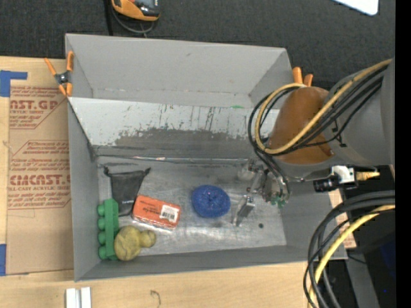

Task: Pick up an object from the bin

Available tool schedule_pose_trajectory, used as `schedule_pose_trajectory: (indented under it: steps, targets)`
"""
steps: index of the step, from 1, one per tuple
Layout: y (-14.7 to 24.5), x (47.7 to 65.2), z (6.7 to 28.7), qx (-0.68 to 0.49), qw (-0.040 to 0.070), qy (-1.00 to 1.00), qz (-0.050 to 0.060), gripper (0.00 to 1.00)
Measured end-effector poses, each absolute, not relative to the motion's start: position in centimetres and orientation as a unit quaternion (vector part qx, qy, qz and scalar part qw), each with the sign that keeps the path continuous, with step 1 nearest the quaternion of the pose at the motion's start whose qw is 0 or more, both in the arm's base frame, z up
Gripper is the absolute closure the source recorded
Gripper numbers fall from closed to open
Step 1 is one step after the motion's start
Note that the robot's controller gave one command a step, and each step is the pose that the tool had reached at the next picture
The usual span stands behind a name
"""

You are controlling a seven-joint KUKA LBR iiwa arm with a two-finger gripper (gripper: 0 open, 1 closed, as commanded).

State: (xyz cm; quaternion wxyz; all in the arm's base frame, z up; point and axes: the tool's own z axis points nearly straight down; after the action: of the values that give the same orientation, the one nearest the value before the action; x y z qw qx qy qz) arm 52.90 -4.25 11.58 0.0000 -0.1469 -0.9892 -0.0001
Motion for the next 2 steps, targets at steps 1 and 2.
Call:
schedule_pose_trajectory:
  steps: [1, 2]
  targets:
    - [-1.6, 51.7, 10.2, -0.135, -0.002, -0.991, 0.001, 0.0]
    - [1.9, 52.3, 8.0, -0.162, 0.0, -0.987, -0.001, 0.0]
